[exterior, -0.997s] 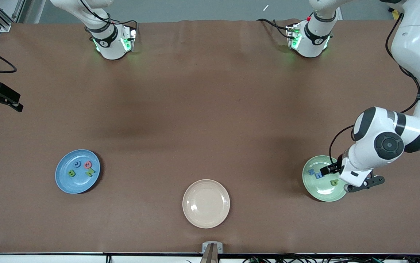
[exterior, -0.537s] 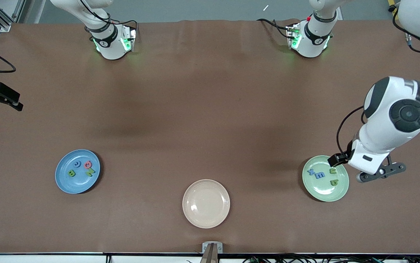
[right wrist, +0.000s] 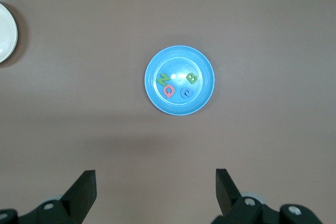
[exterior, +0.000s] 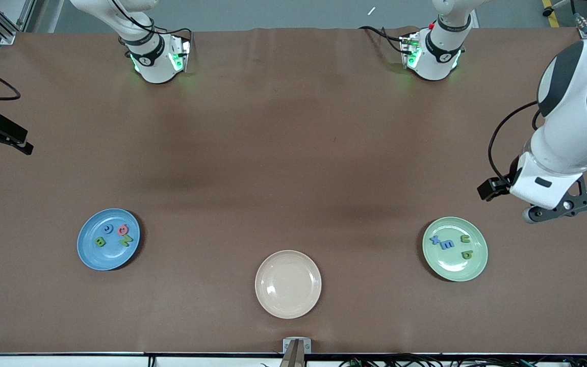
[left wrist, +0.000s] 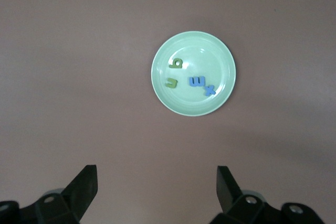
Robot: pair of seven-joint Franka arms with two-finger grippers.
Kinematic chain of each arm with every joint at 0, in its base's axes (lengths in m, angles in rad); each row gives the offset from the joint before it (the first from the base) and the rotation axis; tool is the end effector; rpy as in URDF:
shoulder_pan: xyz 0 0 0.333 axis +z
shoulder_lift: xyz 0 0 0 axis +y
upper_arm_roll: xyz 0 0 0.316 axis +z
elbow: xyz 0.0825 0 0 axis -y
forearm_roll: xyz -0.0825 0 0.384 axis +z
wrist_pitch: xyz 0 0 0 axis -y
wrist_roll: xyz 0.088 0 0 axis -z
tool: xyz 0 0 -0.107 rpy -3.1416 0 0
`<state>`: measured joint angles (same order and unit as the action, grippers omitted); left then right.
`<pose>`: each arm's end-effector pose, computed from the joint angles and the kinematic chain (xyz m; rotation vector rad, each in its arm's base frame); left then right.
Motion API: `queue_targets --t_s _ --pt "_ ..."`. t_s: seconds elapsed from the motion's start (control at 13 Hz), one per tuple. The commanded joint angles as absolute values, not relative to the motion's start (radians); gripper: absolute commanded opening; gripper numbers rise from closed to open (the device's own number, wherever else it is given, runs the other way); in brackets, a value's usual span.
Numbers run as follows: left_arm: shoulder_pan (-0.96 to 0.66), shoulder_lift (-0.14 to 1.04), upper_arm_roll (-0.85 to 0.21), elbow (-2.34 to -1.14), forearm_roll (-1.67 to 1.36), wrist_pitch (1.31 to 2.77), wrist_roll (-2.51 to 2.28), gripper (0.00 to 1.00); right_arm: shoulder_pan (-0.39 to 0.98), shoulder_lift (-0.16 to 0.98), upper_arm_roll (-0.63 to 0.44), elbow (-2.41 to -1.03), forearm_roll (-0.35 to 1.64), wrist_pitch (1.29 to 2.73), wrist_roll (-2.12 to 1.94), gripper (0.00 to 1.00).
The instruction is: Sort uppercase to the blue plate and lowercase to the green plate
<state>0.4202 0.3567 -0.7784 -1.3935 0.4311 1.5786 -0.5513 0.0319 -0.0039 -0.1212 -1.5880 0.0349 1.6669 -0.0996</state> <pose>0.6296 -0.1073 0.5465 -2.9317 -0.2903 -0.0217 0.5609 -0.0469 0.6274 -3.1114 -0.0130 -0.1335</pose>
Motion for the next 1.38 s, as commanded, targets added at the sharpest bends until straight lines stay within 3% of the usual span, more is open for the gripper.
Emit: queue_targets --t_s 0.0,0.15,0.46,0.61,0.92,1.3 --pt "0.431 0.322 -0.79 -1.374 0.397 1.531 -0.496 1.0 0.029 -0.029 -0.115 -1.591 0.038 1.634 -0.074 1.0" --pt "0.423 0.266 -0.753 -1.376 0.338 1.531 -0.454 1.0 0.032 -0.025 -0.115 -1.563 0.031 1.594 -0.075 1.0" --pt "0.212 0.132 -0.38 -1.396 0.109 1.513 -0.26 1.0 0.034 -0.025 -0.114 -1.565 0.011 1.583 -0.083 1.0" --pt "0.123 0.098 -0.283 -1.402 0.086 1.473 -0.249 1.0 0.034 -0.025 -0.114 -1.563 0.009 1.574 -0.081 1.0" --pt "0.016 0.028 -0.138 -1.454 0.016 1.457 -0.146 1.0 0.032 -0.025 -0.114 -1.565 0.0 1.577 -0.077 1.0" --pt "-0.034 -0.048 -0.088 -1.542 -0.008 1.463 -0.135 1.0 0.034 -0.025 -0.114 -1.565 0.0 1.574 -0.075 1.0"
